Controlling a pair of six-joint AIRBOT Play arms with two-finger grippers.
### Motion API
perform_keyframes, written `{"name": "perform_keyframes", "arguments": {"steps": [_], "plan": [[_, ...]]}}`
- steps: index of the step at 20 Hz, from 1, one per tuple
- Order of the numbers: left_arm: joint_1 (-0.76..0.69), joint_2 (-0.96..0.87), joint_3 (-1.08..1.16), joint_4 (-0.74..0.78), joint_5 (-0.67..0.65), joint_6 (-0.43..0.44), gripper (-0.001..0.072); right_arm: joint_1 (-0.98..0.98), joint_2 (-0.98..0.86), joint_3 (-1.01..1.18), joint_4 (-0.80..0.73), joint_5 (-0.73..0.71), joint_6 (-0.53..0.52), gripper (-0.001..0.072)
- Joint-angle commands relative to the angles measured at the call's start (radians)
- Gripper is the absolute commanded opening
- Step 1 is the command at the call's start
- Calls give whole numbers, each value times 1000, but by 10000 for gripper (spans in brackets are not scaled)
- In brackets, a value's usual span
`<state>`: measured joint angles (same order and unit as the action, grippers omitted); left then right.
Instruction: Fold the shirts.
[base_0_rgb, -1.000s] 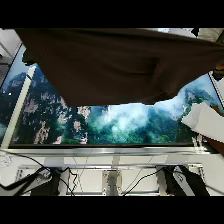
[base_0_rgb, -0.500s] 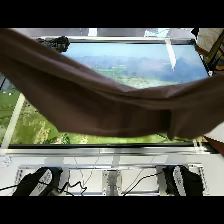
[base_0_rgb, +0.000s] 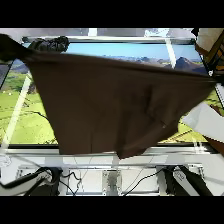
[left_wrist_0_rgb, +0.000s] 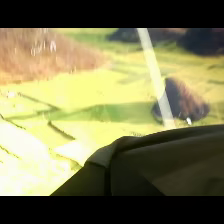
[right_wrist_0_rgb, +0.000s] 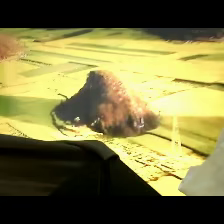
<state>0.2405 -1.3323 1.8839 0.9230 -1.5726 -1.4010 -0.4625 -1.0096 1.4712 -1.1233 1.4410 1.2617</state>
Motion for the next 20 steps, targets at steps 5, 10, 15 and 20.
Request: {"name": "perform_keyframes", "arguments": {"steps": [5,10,15,20], "plan": [[-10,-429,-47,-11,185,89,11,155,-456,-76,88,-359,-59,18],[-12,-489,-47,-11,349,119,11,246,-546,-76,88,-686,-58,18],[-17,-488,-47,-9,175,199,11,283,-545,-76,51,-638,-58,18],[-17,-473,-47,-7,55,247,9,281,-544,-76,-161,-425,-52,18]]}}
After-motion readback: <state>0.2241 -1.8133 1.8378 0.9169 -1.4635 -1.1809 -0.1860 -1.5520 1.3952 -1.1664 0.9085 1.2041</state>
